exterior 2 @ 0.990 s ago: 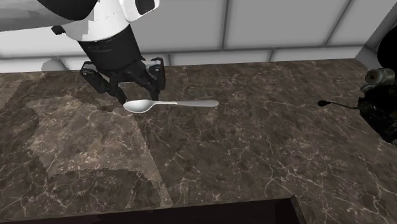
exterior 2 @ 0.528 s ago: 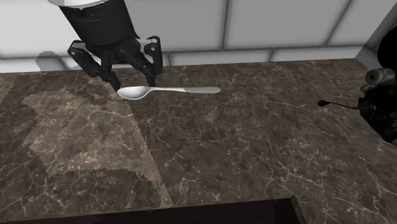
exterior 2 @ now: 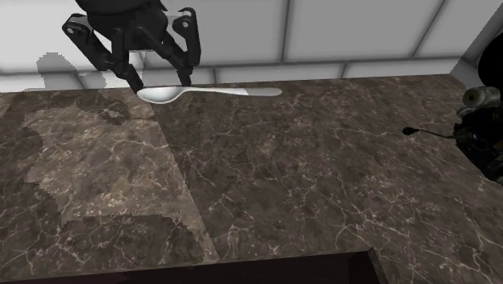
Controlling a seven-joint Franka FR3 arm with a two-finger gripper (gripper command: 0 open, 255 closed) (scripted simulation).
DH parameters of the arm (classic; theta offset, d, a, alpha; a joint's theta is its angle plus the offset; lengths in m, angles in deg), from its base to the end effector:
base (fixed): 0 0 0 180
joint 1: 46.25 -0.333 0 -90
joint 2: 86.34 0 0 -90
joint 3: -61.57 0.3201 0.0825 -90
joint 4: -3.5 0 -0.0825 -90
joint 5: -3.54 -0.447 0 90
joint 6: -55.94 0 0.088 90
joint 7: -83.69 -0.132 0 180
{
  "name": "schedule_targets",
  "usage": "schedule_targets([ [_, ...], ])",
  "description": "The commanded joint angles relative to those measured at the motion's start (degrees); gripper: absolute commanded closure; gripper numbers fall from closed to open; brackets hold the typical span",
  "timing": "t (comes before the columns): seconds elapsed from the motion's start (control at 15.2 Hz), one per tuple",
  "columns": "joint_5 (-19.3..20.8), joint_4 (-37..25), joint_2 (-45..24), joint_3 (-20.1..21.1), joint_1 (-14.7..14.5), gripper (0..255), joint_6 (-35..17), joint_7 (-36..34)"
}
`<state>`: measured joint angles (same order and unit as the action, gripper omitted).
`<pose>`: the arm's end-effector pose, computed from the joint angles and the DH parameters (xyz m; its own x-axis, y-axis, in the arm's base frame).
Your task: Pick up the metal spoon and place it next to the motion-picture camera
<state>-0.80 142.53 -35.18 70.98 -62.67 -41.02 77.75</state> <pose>0.3134 0.1725 0.5755 0.9450 0.2878 0.1556 0.2857 -0.9576 0.0361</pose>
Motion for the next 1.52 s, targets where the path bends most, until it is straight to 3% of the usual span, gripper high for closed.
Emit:
schedule_targets([
  [0.0,0.16,-1.85,-0.42,-0.16,0.11,255,1.45,0.05],
  [1.19,1.17,-18.92,-6.17,-0.87,0.94,255,12.76,0.14],
  [1.45,4.03,-17.25,-3.97,-6.08,1.74,255,13.39,5.52],
])
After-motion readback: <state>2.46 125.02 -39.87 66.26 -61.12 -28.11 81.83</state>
